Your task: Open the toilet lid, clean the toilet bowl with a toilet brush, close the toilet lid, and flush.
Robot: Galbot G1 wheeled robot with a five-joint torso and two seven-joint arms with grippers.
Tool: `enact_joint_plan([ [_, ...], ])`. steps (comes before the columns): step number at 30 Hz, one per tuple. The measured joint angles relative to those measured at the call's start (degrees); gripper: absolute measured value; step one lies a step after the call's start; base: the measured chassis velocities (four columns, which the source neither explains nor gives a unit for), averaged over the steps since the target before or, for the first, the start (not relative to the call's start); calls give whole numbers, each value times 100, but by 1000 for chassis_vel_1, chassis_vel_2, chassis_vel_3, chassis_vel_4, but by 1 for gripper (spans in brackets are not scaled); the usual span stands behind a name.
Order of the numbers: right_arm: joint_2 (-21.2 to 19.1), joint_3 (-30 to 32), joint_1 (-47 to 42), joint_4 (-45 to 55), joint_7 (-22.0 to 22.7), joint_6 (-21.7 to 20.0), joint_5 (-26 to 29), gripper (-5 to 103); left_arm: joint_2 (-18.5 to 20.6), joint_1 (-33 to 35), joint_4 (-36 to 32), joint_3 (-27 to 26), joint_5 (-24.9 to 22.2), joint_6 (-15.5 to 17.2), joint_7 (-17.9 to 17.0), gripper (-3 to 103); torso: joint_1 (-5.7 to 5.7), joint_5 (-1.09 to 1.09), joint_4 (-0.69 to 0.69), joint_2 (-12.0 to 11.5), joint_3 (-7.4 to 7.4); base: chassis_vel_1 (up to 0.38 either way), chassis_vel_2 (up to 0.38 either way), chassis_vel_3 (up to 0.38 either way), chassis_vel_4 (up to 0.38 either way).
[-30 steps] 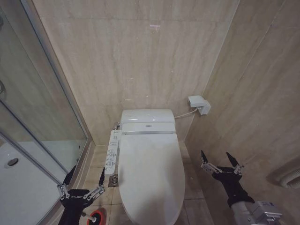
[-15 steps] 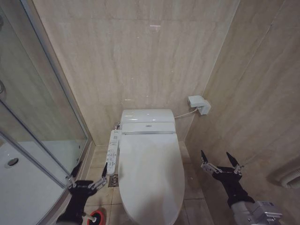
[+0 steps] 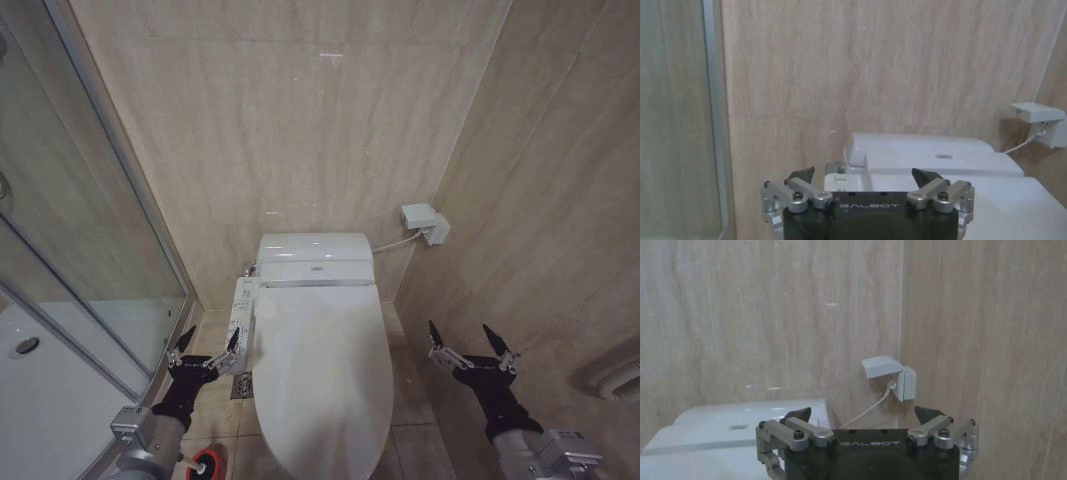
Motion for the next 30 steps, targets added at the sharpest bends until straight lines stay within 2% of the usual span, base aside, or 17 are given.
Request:
enact_joint_plan([
  [1,0,0,0,0,0,0,0,100,0,0,0,0,0,0,0,100,0,0,0,0,0,0,0,0,0],
  [3,0,0,0,0,0,0,0,100,97,150,-78,-179,-165,-537,205,98,0,1,1,0,0,0,0,0,0],
  [4,0,0,0,0,0,0,0,100,97,150,-78,-179,-165,-537,205,98,0,1,1,0,0,0,0,0,0],
  [6,0,0,0,0,0,0,0,100,168,265,-144,-310,-285,-945,355,98,0,1,2,0,0,0,0,0,0],
  [9,0,0,0,0,0,0,0,100,181,290,-158,-330,-306,-1026,385,96,0,1,1,0,0,0,0,0,0],
  [10,0,0,0,0,0,0,0,100,218,267,-94,-394,-366,-1166,509,96,0,0,3,0,0,0,0,0,0],
  [11,0,0,1,0,0,0,0,100,306,149,164,-570,-479,-1353,668,96,0,5,0,0,0,0,0,0,0],
  [13,0,0,0,0,0,0,0,100,371,21,416,-668,-600,-1430,753,96,0,-3,1,0,0,0,0,0,0],
  [15,0,0,0,0,0,0,0,100,491,-159,769,-783,-799,-1464,785,96,0,1,0,0,0,0,0,0,0],
  [16,0,1,0,0,0,0,0,100,557,-236,925,-819,-862,-1468,802,89,0,-1,1,0,0,0,0,0,0],
  [19,0,1,1,0,0,0,0,100,693,-445,1212,-870,-964,-1468,849,89,0,0,2,0,0,0,0,0,0],
  [23,0,0,0,0,0,0,0,100,767,-656,1351,-863,-1041,-1416,889,89,0,0,0,0,0,0,0,0,0],
  [24,0,0,0,0,0,0,0,100,774,-691,1370,-853,-1054,-1400,903,85,0,0,1,0,0,0,0,0,0],
  [30,0,0,0,0,0,0,0,100,836,-829,1484,-802,-1106,-1373,958,85,0,0,1,0,0,0,0,0,0],
])
